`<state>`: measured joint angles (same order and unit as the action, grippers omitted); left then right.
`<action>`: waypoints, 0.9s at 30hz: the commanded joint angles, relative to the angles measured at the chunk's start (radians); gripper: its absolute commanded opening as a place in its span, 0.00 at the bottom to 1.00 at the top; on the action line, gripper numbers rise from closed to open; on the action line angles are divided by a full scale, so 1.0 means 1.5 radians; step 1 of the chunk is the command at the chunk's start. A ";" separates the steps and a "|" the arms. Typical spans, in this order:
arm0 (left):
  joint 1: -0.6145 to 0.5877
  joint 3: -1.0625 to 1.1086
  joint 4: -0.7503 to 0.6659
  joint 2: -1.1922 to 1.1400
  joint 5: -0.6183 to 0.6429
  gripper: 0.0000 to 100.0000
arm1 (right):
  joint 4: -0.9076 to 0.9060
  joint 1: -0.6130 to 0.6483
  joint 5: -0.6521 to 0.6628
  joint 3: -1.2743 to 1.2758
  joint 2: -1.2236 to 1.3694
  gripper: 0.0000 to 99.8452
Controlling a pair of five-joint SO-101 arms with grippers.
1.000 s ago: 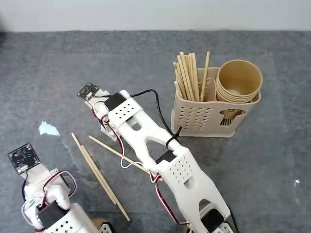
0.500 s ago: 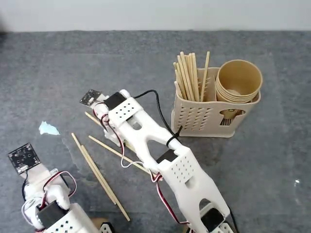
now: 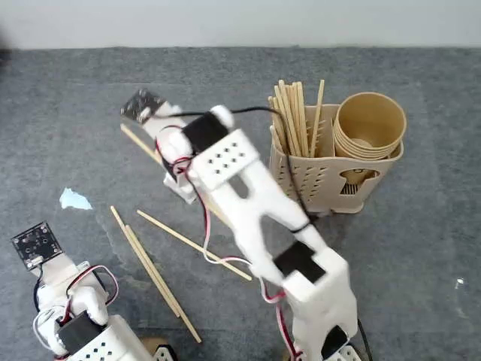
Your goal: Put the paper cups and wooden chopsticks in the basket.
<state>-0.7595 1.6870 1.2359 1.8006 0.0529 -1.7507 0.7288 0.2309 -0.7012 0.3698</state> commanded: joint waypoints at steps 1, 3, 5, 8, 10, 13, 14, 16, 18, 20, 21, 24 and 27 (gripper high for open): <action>0.003 -0.004 -0.015 0.007 -0.007 0.01 | -0.030 -0.017 0.008 0.013 -0.139 0.01; 0.003 -0.004 -0.015 0.007 -0.007 0.01 | -0.030 -0.028 0.008 0.039 -0.198 0.01; 0.003 -0.004 -0.015 0.007 -0.007 0.01 | -0.030 -0.035 0.010 0.072 -0.256 0.01; 0.003 -0.004 -0.015 0.007 -0.007 0.01 | -0.031 -0.057 0.031 0.144 -0.345 0.01; 0.003 -0.004 -0.015 0.007 -0.007 0.01 | -0.030 -0.077 0.036 0.184 -0.400 0.01; 0.003 -0.004 -0.015 0.007 -0.007 0.01 | -0.021 -0.121 0.049 0.207 -0.466 0.01; 0.003 -0.004 -0.015 0.007 -0.007 0.01 | -0.009 -0.138 0.050 0.207 -0.484 0.01; 0.003 -0.004 -0.015 0.007 -0.007 0.01 | 0.028 -0.174 0.055 0.207 -0.513 0.01; 0.003 -0.004 -0.015 0.007 -0.007 0.01 | 0.074 -0.203 0.053 0.208 -0.533 0.01; 0.003 -0.004 -0.015 0.007 -0.007 0.01 | 0.129 -0.232 0.049 0.208 -0.545 0.01; 0.003 -0.004 -0.015 0.007 -0.007 0.01 | 0.158 -0.246 0.048 0.208 -0.548 0.01; 0.003 -0.004 -0.015 0.007 -0.007 0.01 | 0.247 -0.282 0.044 0.208 -0.550 0.01; 0.003 -0.004 -0.015 0.007 -0.007 0.01 | 0.339 -0.314 0.009 0.209 -0.545 0.01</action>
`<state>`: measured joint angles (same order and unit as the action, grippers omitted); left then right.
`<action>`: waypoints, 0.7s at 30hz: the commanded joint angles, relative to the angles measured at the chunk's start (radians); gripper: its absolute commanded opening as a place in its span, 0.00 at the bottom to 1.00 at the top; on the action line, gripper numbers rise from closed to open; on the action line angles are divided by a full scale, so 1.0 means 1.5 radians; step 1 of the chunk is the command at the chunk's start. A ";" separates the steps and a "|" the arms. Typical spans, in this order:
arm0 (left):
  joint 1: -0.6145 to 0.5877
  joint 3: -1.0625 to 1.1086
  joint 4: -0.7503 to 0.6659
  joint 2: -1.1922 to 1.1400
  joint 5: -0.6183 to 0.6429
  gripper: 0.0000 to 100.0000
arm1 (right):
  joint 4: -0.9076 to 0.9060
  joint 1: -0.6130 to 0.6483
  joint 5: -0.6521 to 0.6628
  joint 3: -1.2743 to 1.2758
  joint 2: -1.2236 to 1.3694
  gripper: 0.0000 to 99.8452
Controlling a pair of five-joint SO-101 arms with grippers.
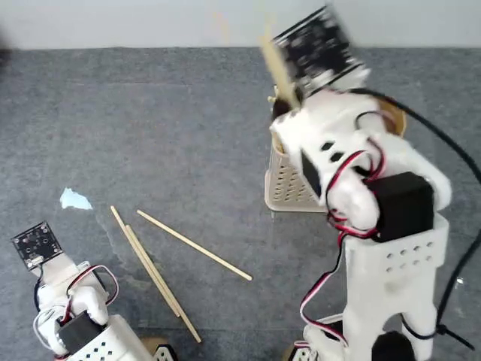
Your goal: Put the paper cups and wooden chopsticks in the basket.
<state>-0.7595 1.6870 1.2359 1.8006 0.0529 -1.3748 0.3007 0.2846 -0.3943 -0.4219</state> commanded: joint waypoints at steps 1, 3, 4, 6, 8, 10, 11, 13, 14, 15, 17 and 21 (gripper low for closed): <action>0.003 -0.004 -0.015 0.007 -0.007 0.01 | 0.113 -0.035 -0.036 0.004 -0.014 0.01; 0.003 -0.004 -0.015 0.007 -0.007 0.01 | 0.155 -0.046 -0.052 0.004 -0.007 0.01; 0.003 -0.004 -0.015 0.007 -0.007 0.01 | 0.170 -0.048 -0.060 0.004 -0.003 0.01; 0.003 -0.004 -0.015 0.007 -0.007 0.01 | 0.194 -0.048 -0.075 0.004 0.009 0.01; 0.003 -0.004 -0.015 0.007 -0.007 0.01 | 0.216 -0.049 -0.084 0.006 0.023 0.01; 0.003 -0.004 -0.015 0.007 -0.007 0.01 | 0.246 -0.055 -0.088 0.027 0.037 0.01; 0.003 -0.004 -0.015 0.007 -0.007 0.01 | 0.263 -0.059 -0.090 0.048 0.040 0.01; 0.003 -0.004 -0.015 0.007 -0.007 0.01 | 0.302 -0.062 -0.092 0.106 0.041 0.01; 0.003 -0.004 -0.015 0.007 -0.007 0.01 | 0.325 -0.070 -0.093 0.139 0.035 0.01; 0.003 -0.004 -0.015 0.007 -0.007 0.01 | 0.352 -0.075 -0.093 0.177 0.026 0.01; 0.003 -0.004 -0.015 0.007 -0.007 0.01 | 0.428 -0.083 -0.093 0.265 -0.001 0.01; 0.003 -0.004 -0.015 0.007 -0.007 0.01 | 0.566 -0.083 -0.085 0.434 -0.065 0.01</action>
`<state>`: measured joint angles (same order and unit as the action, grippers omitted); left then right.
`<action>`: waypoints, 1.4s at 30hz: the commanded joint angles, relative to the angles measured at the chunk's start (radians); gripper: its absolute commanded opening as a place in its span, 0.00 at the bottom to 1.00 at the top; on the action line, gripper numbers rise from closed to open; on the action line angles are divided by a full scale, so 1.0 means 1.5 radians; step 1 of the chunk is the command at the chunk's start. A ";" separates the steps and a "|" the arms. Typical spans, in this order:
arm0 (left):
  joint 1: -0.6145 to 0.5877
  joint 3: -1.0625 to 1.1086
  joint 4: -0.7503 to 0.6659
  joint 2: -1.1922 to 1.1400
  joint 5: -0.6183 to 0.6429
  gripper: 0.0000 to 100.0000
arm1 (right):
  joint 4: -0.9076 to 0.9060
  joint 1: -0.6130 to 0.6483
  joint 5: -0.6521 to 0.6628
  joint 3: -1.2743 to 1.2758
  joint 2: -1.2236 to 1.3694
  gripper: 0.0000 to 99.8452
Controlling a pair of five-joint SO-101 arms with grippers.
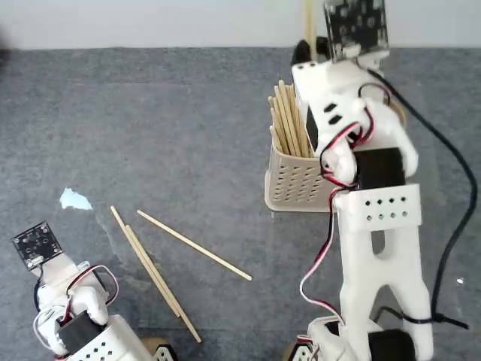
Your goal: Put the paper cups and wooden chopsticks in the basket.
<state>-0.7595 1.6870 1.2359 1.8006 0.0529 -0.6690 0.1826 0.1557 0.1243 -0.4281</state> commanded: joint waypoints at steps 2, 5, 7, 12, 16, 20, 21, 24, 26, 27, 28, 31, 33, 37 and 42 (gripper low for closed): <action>0.003 -0.004 -0.015 0.007 -0.007 0.01 | 0.129 -0.003 0.001 0.141 -0.082 0.01; 0.003 -0.004 -0.015 0.007 -0.007 0.01 | 0.139 -0.005 0.001 0.191 -0.093 0.01; 0.003 -0.004 -0.015 0.007 -0.007 0.01 | 0.138 -0.005 0.001 0.220 -0.097 0.01; 0.003 -0.004 -0.015 0.007 -0.007 0.01 | 0.116 -0.005 -0.002 0.248 -0.099 0.09; 0.003 -0.004 -0.015 0.007 -0.007 0.01 | 0.033 0.001 -0.004 0.194 -0.099 0.13; 0.003 -0.004 -0.015 0.007 -0.007 0.01 | -0.093 0.014 -0.005 0.093 -0.099 0.13; 0.003 -0.004 -0.015 0.007 -0.007 0.01 | -0.131 0.026 -0.005 0.071 -0.099 0.13; 0.003 -0.004 -0.015 0.007 -0.007 0.01 | -0.252 0.081 -0.005 0.025 -0.099 0.13; 0.003 -0.004 -0.015 0.007 -0.007 0.01 | -0.319 0.129 0.000 0.017 -0.099 0.13; 0.003 -0.004 -0.015 0.007 -0.007 0.01 | -0.344 0.153 -0.001 0.017 -0.099 0.13; 0.003 -0.004 -0.015 0.007 -0.007 0.01 | -0.368 0.175 -0.002 0.018 -0.097 0.13; 0.003 -0.004 -0.015 0.007 -0.007 0.01 | -0.420 0.243 -0.004 0.029 -0.088 0.13; 0.003 -0.004 -0.015 0.007 -0.007 0.01 | -0.428 0.287 -0.004 0.056 -0.080 0.13; 0.003 -0.004 -0.015 0.007 -0.007 0.01 | -0.398 0.363 -0.005 0.121 -0.054 0.13; 0.003 -0.004 -0.015 0.007 -0.007 0.01 | -0.343 0.397 -0.005 0.163 -0.024 0.13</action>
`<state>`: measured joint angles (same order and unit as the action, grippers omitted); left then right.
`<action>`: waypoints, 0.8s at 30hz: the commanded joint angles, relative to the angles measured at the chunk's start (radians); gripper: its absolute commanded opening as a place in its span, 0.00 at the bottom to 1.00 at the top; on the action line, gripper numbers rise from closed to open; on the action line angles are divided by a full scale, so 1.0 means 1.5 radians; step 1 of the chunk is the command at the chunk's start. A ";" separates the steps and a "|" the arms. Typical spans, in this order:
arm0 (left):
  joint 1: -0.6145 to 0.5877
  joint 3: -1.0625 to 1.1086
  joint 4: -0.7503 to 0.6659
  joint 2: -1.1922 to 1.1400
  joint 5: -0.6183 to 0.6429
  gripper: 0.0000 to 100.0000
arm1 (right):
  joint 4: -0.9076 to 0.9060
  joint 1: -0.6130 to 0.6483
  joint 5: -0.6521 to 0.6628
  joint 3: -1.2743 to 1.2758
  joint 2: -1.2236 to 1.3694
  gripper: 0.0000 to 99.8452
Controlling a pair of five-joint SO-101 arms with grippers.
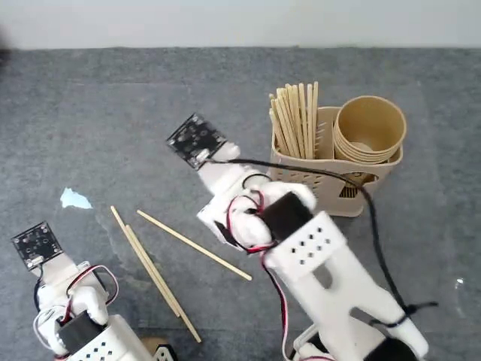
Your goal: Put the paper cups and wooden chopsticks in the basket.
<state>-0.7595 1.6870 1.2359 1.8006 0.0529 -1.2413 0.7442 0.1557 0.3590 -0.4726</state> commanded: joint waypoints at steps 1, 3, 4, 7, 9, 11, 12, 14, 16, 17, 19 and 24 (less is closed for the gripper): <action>0.003 -0.004 -0.015 0.007 -0.007 0.01 | 0.055 0.030 -0.005 0.014 0.014 0.13; 0.003 -0.004 -0.015 0.007 -0.007 0.01 | 0.080 0.051 -0.005 0.027 0.038 0.13; 0.003 -0.004 -0.015 0.007 -0.007 0.01 | 0.086 0.060 -0.005 0.027 0.053 0.13; 0.003 -0.004 -0.015 0.007 -0.007 0.01 | 0.113 0.083 -0.005 0.027 0.107 0.13; 0.003 -0.004 -0.015 0.007 -0.007 0.01 | 0.141 0.096 -0.005 0.027 0.152 0.13; 0.003 -0.004 -0.015 0.007 -0.007 0.01 | 0.169 0.103 -0.005 0.024 0.201 0.13; 0.003 -0.004 -0.015 0.007 -0.007 0.01 | 0.185 0.106 -0.005 0.024 0.224 0.13; 0.003 -0.004 -0.015 0.007 -0.007 0.01 | 0.209 0.115 -0.005 0.024 0.261 0.13; 0.003 -0.004 -0.015 0.007 -0.007 0.01 | 0.229 0.126 -0.005 0.024 0.294 0.13; 0.003 -0.004 -0.015 0.007 -0.007 0.01 | 0.236 0.132 -0.005 0.024 0.304 0.13; 0.003 -0.004 -0.015 0.007 -0.007 0.01 | 0.246 0.145 -0.005 0.024 0.322 0.13; 0.003 -0.004 -0.015 0.007 -0.007 0.01 | 0.278 0.151 -0.003 0.023 0.354 0.13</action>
<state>-0.7595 1.6870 1.2359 1.8006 0.0529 -0.8592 0.9666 0.1557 0.4066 0.0552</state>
